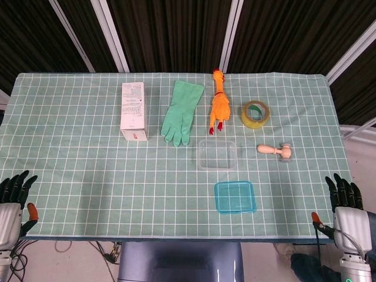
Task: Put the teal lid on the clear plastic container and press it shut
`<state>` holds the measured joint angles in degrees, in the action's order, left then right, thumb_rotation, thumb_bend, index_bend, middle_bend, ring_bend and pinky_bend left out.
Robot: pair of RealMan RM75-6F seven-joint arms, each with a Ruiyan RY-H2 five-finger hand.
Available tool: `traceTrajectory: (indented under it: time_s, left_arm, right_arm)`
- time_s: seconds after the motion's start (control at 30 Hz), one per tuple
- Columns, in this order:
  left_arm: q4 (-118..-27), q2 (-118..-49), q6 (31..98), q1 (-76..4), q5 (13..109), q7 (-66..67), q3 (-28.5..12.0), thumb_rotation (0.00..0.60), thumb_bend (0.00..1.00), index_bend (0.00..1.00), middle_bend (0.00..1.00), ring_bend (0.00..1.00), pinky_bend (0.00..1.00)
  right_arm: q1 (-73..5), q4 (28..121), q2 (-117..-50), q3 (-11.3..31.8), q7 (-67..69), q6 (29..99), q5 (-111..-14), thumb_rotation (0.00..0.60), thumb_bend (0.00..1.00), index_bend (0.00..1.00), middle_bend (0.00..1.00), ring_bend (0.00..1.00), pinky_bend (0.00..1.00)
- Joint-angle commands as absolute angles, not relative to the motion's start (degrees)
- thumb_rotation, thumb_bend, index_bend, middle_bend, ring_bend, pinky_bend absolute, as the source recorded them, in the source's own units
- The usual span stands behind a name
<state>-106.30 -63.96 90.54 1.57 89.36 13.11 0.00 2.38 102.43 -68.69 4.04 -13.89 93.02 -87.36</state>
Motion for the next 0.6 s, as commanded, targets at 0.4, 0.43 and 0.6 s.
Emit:
traceTrajectory:
  time_s: [0.4,0.43,0.6]
  left_arm:
    - [-106.38,-63.94,90.66,1.61,89.59,13.32,0.11,0.600,0.75,0.10,0.00,0.00,0.00]
    - [-106.39,-63.94,90.60,1.61,89.55,13.36,0.14,0.600,0.75,0.10,0.00,0.00,0.00]
    - [-106.44,-63.96,90.87,1.70,89.84,13.34,0.19,0.600,0.75,0.10,0.00,0.00,0.00]
  right_arm:
    - [2.21,102.93,-67.90,3.40,-13.42,92.12,-87.86,0.600,0.31,0.00,0.00,0.00,0.00]
    - [2.15,103.01,-67.74,3.28,-13.09,91.94,-88.03,0.600,0.31,0.00,0.00,0.00,0.00]
    - [1.89,103.01,-66.56,2.20,-11.48,91.16,-89.87,0.600,0.27,0.00,0.00,0.00,0.00]
